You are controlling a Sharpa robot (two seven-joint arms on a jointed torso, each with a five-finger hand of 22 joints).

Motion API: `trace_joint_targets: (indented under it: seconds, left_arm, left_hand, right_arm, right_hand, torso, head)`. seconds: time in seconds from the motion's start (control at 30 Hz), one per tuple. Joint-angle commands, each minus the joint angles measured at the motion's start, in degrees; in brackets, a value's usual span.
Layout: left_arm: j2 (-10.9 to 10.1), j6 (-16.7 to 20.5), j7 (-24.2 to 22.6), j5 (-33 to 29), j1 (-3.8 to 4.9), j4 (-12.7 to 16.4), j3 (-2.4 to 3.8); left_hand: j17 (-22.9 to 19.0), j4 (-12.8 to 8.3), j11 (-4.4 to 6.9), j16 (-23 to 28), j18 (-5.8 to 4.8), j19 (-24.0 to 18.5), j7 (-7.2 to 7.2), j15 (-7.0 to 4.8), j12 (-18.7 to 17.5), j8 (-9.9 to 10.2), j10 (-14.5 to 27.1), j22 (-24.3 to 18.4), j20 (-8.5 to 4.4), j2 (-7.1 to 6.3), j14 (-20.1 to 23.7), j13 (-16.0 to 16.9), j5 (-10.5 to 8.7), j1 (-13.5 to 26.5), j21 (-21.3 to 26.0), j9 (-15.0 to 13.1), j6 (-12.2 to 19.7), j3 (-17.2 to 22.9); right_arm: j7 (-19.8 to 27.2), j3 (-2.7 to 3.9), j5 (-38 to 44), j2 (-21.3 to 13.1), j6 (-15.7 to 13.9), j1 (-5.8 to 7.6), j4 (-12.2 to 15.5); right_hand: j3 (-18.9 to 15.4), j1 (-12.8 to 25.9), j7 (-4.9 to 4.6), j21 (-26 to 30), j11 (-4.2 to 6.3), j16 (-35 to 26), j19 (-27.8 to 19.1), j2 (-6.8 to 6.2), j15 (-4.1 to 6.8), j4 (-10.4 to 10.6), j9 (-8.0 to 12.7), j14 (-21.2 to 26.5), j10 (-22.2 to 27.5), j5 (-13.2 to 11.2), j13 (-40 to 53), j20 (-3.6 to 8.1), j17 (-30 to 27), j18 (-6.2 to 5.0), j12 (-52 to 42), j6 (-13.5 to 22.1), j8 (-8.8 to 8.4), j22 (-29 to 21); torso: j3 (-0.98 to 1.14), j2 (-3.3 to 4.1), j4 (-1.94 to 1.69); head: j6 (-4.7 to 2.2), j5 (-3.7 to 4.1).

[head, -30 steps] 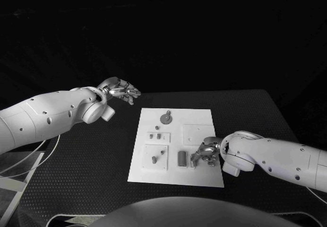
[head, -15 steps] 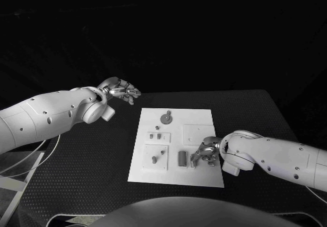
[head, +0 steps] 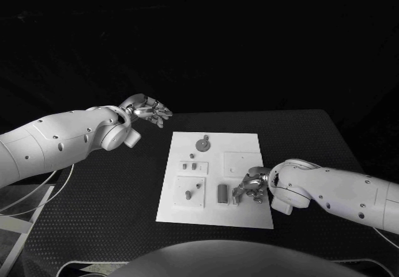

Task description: Assemble the parts on the task board

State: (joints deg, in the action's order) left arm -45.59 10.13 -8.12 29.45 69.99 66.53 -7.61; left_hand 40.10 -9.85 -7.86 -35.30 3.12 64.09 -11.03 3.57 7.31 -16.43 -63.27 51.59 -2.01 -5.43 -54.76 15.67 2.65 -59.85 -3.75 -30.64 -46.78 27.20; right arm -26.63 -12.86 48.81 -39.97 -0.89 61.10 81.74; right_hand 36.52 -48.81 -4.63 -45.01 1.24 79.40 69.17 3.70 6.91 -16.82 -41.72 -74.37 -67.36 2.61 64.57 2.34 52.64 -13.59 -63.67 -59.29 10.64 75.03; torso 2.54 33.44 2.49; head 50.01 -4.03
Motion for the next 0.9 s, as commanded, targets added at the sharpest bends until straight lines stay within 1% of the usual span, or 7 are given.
trace_joint_targets:
  seconds: [0.03, 0.07, 0.13, 0.27, 0.53, 0.7, 0.9]
  left_arm:
    - [0.05, -0.66, -0.37, -0.28, 0.04, 0.09, 0.02]
    - [0.06, -0.66, -0.35, -0.28, 0.04, 0.07, 0.02]
    - [0.05, -0.62, -0.36, -0.28, 0.04, 0.06, 0.02]
    - [0.1, -0.68, -0.37, -0.28, 0.04, 0.07, 0.02]
    - [0.09, -0.68, -0.36, -0.28, 0.04, 0.05, 0.02]
    - [0.1, -0.69, -0.37, -0.28, 0.04, 0.05, 0.02]
    - [0.12, -0.69, -0.36, -0.28, 0.04, 0.04, 0.02]
  left_hand:
    - [0.1, 0.25, 0.04, 0.22, 0.78, 0.41, -0.04, -0.04, 0.16, -0.38, 0.49, -0.06, -0.1, 0.11, -0.54, -0.09, 0.23, 0.03, -0.29, 0.08, 0.26, 0.02]
    - [0.11, 0.25, 0.04, 0.22, 0.78, 0.41, -0.04, -0.04, 0.16, -0.38, 0.5, -0.06, -0.1, 0.11, -0.55, -0.09, 0.23, 0.03, -0.29, 0.08, 0.27, 0.02]
    - [0.11, 0.26, 0.04, 0.23, 0.77, 0.41, -0.04, -0.04, 0.16, -0.38, 0.5, -0.06, -0.09, 0.11, -0.55, -0.09, 0.23, 0.04, -0.29, 0.09, 0.27, 0.01]
    - [0.13, 0.29, 0.03, 0.24, 0.77, 0.41, -0.05, -0.04, 0.16, -0.37, 0.5, -0.07, -0.09, 0.1, -0.54, -0.09, 0.23, 0.07, -0.29, 0.09, 0.28, 0.0]
    - [0.16, 0.3, 0.04, 0.27, 0.78, 0.41, -0.04, -0.04, 0.17, -0.38, 0.5, -0.07, -0.1, 0.15, -0.55, -0.1, 0.23, 0.03, -0.29, 0.09, 0.28, 0.02]
    - [0.17, 0.32, 0.04, 0.28, 0.78, 0.41, -0.05, -0.04, 0.18, -0.38, 0.51, -0.08, -0.1, 0.14, -0.56, -0.11, 0.23, 0.04, -0.29, 0.1, 0.28, 0.01]
    - [0.19, 0.33, 0.03, 0.3, 0.77, 0.4, -0.05, -0.04, 0.18, -0.38, 0.52, -0.08, -0.09, 0.13, -0.56, -0.11, 0.23, 0.05, -0.29, 0.1, 0.28, 0.0]
  right_arm:
    - [0.47, -0.17, -0.6, 0.46, 1.04, -0.34, 0.33]
    - [0.53, -0.17, -0.6, 0.47, 0.51, -0.34, 0.33]
    - [0.55, -0.17, -0.6, 0.51, 0.55, -0.34, 0.28]
    - [0.57, -0.17, -0.6, 0.51, 0.61, -0.34, 0.41]
    - [0.8, -0.17, -0.59, 0.44, 0.76, -0.43, 0.64]
    - [0.86, -0.17, -0.57, 0.42, 0.73, -0.43, 0.65]
    - [0.89, -0.17, -0.57, 0.37, 0.83, -0.43, 0.69]
  right_hand:
    - [-0.3, 1.02, -0.61, -0.24, -0.05, 0.29, 0.17, -0.51, 0.41, 0.2, 0.13, 0.18, -0.15, 0.16, -0.06, -0.09, -0.08, -1.41, -0.24, 0.28, -0.29, 0.9]
    - [-0.32, 1.14, -0.61, -0.24, -0.05, 0.29, 0.18, -0.59, 0.41, 0.21, 0.15, 0.19, -0.14, 0.16, -0.07, -0.1, -0.1, -1.41, -0.24, 0.27, -0.3, 0.89]
    - [-0.34, 1.31, -0.61, -0.23, -0.05, 0.28, 0.2, -0.75, 0.41, 0.2, 0.19, 0.18, -0.13, 0.16, -0.07, -0.09, -0.11, -1.41, -0.24, 0.27, -0.31, 0.88]
    - [-0.53, 2.12, -0.64, -0.17, -0.07, 0.25, 0.26, -1.73, 0.4, 0.32, 0.34, 0.18, -0.08, 0.15, -0.11, -0.11, -0.19, -1.41, -0.22, 0.33, -0.41, 0.83]
    - [-0.54, 2.98, -0.69, -0.01, -0.11, 0.15, 0.45, -4.8, 0.37, 0.54, 0.61, 0.16, 0.06, 0.15, -0.17, -0.02, -0.36, -1.41, -0.19, 0.49, -0.58, 0.7]
    - [-0.36, 3.68, -0.72, 0.11, -0.14, 0.11, 0.63, -5.59, 0.35, 1.07, 0.75, 0.11, 0.08, 0.15, -0.22, -0.02, -0.45, -1.41, -0.18, 0.54, -0.65, 0.6]
    - [-0.19, 4.06, -0.73, 0.19, -0.15, 0.09, 0.72, -5.89, 0.34, 1.37, 0.83, 0.09, 0.09, 0.15, -0.24, 0.01, -0.5, -1.41, -0.19, 0.56, -0.69, 0.57]
  torso:
    - [0.02, 0.0, -0.03]
    - [0.01, 0.0, -0.03]
    - [0.02, 0.01, -0.03]
    - [0.03, 0.0, -0.02]
    - [0.02, -0.01, -0.01]
    - [0.01, -0.01, -0.03]
    - [0.01, 0.01, -0.02]
  head:
    - [-0.01, 0.06]
    - [-0.01, 0.08]
    - [-0.01, 0.05]
    - [-0.01, 0.0]
    - [-0.01, -0.04]
    - [-0.01, -0.01]
    - [-0.01, 0.01]
